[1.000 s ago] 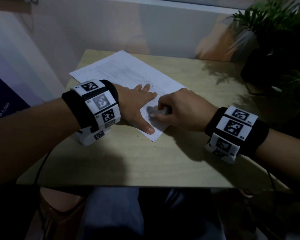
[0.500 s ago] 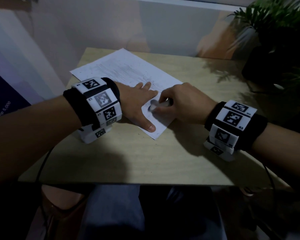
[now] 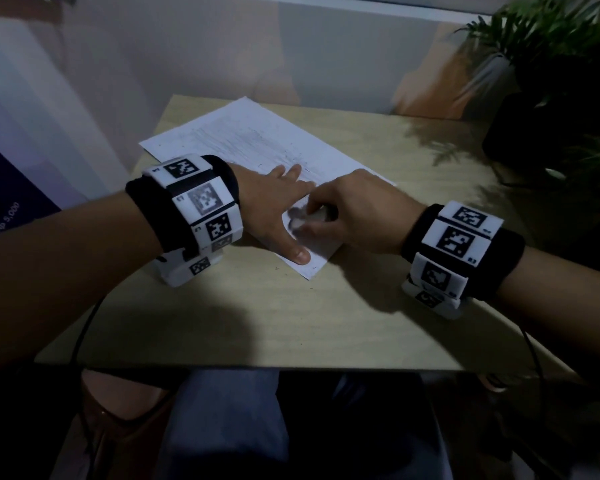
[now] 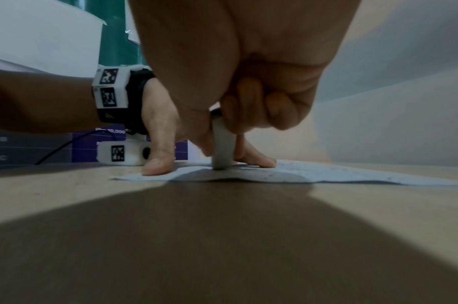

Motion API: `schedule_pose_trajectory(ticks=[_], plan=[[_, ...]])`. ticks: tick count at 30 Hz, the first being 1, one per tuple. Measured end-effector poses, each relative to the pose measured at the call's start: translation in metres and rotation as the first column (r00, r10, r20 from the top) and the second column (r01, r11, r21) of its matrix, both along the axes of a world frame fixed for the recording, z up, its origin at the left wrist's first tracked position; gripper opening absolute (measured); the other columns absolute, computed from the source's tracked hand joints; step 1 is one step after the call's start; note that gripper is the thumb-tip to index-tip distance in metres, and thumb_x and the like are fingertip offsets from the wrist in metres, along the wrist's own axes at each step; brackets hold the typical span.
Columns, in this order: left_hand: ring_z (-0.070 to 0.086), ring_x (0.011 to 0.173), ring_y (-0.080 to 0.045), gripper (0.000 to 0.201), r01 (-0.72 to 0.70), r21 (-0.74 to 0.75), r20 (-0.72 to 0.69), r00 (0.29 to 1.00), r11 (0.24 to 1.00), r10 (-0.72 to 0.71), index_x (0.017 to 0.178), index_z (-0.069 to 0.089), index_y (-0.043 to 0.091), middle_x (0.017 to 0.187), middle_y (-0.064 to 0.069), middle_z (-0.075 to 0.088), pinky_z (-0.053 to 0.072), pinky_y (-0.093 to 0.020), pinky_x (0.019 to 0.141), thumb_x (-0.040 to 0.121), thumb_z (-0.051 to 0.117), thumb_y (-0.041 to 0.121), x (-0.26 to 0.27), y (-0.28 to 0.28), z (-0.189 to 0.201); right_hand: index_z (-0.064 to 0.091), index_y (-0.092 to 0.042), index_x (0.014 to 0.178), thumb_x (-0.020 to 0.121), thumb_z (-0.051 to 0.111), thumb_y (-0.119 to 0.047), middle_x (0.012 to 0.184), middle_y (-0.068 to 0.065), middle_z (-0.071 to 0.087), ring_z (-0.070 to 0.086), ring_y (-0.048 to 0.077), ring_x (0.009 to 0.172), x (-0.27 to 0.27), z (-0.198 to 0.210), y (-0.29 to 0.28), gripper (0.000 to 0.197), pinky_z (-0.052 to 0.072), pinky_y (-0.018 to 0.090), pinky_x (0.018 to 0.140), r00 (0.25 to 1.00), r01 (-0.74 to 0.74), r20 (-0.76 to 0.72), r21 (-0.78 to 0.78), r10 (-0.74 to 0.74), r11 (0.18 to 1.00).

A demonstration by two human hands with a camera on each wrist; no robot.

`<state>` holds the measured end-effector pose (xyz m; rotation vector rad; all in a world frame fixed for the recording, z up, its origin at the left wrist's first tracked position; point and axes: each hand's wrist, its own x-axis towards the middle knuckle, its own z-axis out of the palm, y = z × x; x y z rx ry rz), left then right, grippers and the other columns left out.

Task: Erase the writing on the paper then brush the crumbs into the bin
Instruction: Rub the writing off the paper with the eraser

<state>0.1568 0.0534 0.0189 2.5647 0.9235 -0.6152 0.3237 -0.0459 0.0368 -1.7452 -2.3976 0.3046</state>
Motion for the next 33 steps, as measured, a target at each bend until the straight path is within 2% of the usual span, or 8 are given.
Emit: schedule_pose_trajectory(ticks=[2,6,10,16,21,26,30,33], plan=[[-0.015,0.156,-0.028,0.14,0.007,0.002,-0.013,1.0,1.0,-0.007,0.156,0.008,0.045,0.171,0.0,-0.001,0.012,-0.069,0.12,0.038,0.053,0.105,0.001,0.001,-0.002,0.071,-0.024,0.099,0.087,0.066,-0.053,0.075,-0.011,0.06,0.053,0.009,0.068,0.002,0.0,0.002,0.032,0.036,0.021,0.061,0.999,0.002,-0.037,-0.078,-0.004,0.997],[-0.012,0.157,-0.027,0.148,-0.008,0.041,-0.044,0.999,0.999,0.01,0.16,0.002,0.038,0.17,-0.003,-0.016,0.014,-0.065,0.122,0.036,0.05,0.103,0.0,-0.002,0.002,0.065,-0.013,0.081,0.091,0.061,-0.053,0.07,0.0,0.061,0.05,0.021,0.065,0.007,-0.001,0.01,0.042,0.032,0.032,0.058,0.984,0.162,0.061,0.077,-0.167,0.984],[-0.016,0.156,-0.027,0.153,0.002,0.012,-0.026,1.0,1.0,-0.001,0.159,0.001,0.043,0.171,-0.001,-0.012,0.011,-0.067,0.121,0.029,0.047,0.109,0.0,0.0,-0.001,0.059,-0.024,0.082,0.091,0.061,-0.049,0.06,-0.012,0.049,0.044,0.006,0.057,0.001,0.0,-0.003,0.027,0.032,0.03,0.06,0.998,-0.013,0.056,0.008,0.013,1.0],[-0.013,0.156,-0.027,0.149,0.001,0.04,-0.056,0.998,0.999,0.001,0.161,-0.004,0.038,0.169,-0.004,-0.019,0.012,-0.065,0.122,0.039,0.052,0.103,0.0,-0.003,0.004,0.066,-0.016,0.084,0.094,0.057,-0.053,0.067,-0.001,0.057,0.052,0.026,0.07,0.008,0.001,0.003,0.04,0.036,0.035,0.062,0.985,0.11,0.121,0.103,-0.123,0.989],[-0.017,0.156,-0.026,0.152,-0.003,0.029,-0.091,0.996,1.0,0.005,0.161,-0.011,0.032,0.168,-0.004,-0.023,0.009,-0.062,0.124,0.041,0.05,0.102,0.001,-0.007,0.009,0.069,-0.023,0.095,0.091,0.062,-0.048,0.069,-0.009,0.056,0.049,0.013,0.065,0.006,0.002,-0.007,0.026,0.036,0.031,0.064,0.996,-0.073,0.04,-0.059,0.075,0.996],[-0.016,0.156,-0.025,0.147,-0.004,0.037,-0.108,0.994,0.999,0.008,0.161,-0.014,0.029,0.168,-0.003,-0.024,0.009,-0.06,0.125,0.048,0.051,0.097,0.0,-0.008,0.012,0.066,-0.018,0.086,0.093,0.055,-0.058,0.067,-0.004,0.056,0.052,0.023,0.068,0.015,-0.002,0.001,0.041,0.033,0.033,0.061,0.989,0.112,0.082,0.097,-0.12,0.989],[-0.017,0.155,-0.026,0.152,0.01,0.025,-0.101,0.995,1.0,-0.008,0.161,-0.013,0.033,0.168,-0.004,-0.025,0.008,-0.063,0.124,0.04,0.048,0.103,0.0,-0.005,0.008,0.065,-0.02,0.086,0.093,0.059,-0.05,0.065,-0.008,0.054,0.047,0.01,0.059,0.005,-0.002,-0.009,0.032,0.033,0.031,0.06,0.996,-0.068,0.05,0.008,0.068,0.998],[-0.017,0.156,-0.027,0.152,0.007,0.026,-0.088,0.996,1.0,-0.004,0.161,-0.009,0.037,0.168,-0.004,-0.023,0.009,-0.064,0.123,0.04,0.051,0.105,0.0,-0.005,0.007,0.067,-0.021,0.095,0.092,0.061,-0.051,0.069,-0.009,0.054,0.047,0.015,0.064,0.005,0.003,-0.003,0.03,0.031,0.031,0.062,0.999,0.017,0.033,0.015,-0.018,1.0]])
